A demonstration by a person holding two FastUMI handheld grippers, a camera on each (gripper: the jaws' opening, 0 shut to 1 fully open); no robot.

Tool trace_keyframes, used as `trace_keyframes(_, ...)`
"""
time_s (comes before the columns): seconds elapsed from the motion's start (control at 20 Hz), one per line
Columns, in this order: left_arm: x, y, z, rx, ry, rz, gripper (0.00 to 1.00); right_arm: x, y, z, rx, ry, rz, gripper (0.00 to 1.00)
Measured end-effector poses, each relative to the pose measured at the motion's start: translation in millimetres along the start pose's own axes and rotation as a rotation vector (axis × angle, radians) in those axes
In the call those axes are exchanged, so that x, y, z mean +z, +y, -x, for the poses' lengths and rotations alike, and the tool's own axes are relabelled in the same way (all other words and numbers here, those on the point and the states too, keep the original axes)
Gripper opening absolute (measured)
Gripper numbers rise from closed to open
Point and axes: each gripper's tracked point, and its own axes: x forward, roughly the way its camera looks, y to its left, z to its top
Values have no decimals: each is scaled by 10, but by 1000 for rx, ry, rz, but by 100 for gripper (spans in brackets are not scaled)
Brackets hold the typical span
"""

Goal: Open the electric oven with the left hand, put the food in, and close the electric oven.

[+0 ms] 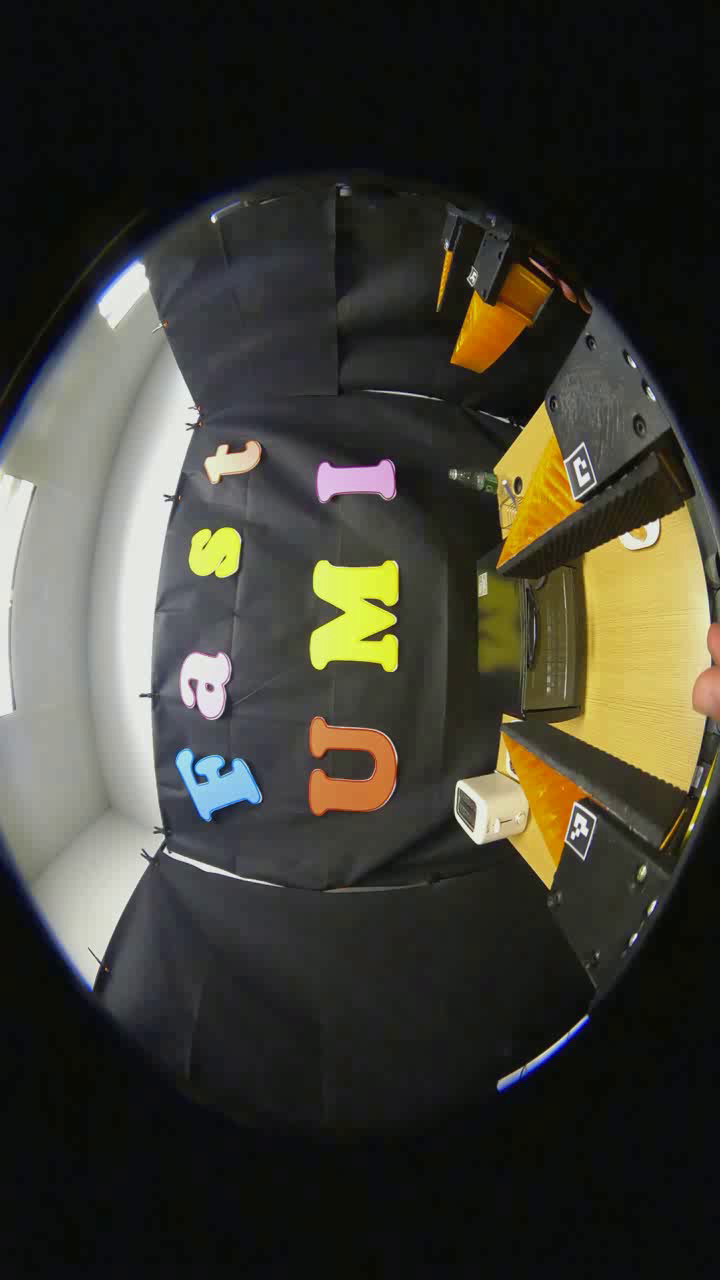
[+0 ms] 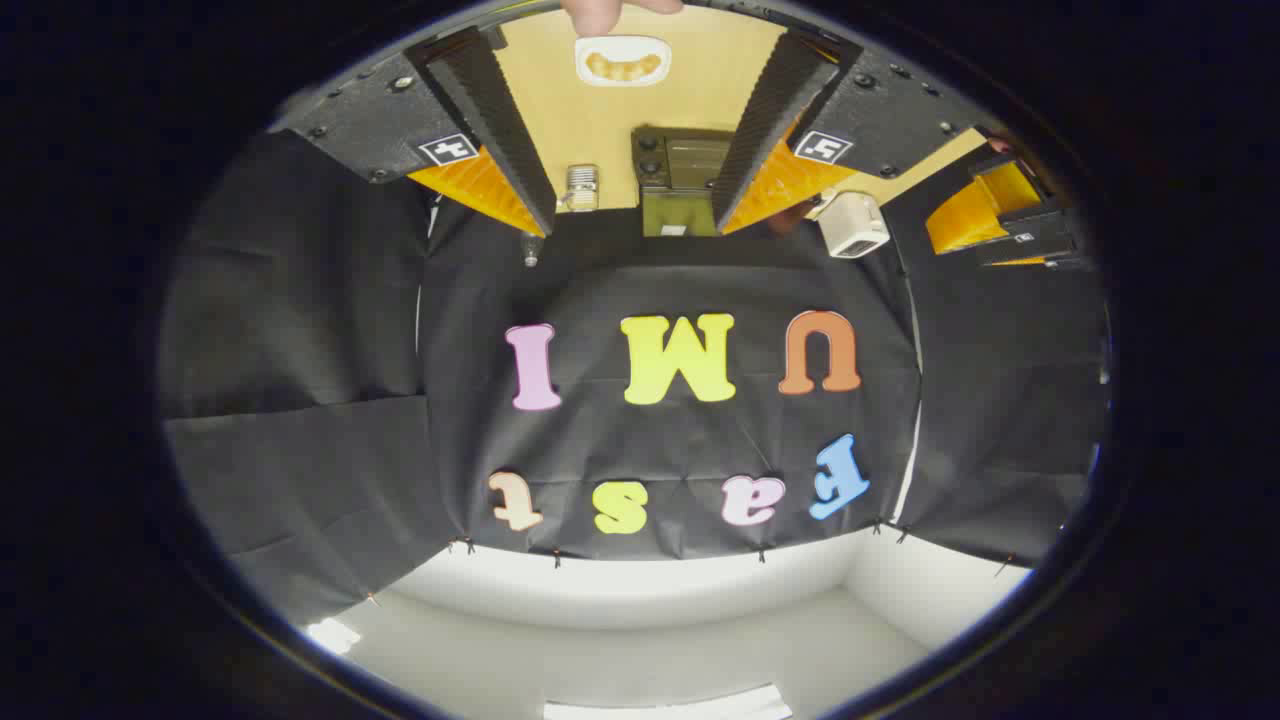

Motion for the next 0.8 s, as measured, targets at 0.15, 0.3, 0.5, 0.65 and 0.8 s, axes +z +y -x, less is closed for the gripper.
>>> trace_keyframes(0.15,2,-31,-19,-5,-2,-5,94,2,-39,-9,-6,1,-2,96)
trace_keyframes(0.3,13,-58,-43,-12,-2,5,94,40,-103,-23,-19,-6,-5,96)
trace_keyframes(0.5,4,-53,-64,-14,0,9,94,18,-152,-35,-32,2,-11,96)
trace_keyframes(0.65,21,-32,-73,-12,-4,9,94,-13,-177,-48,-40,13,-25,97)
trace_keyframes(0.8,9,-6,-92,-10,-2,11,94,-7,-191,-56,-45,14,-26,97)
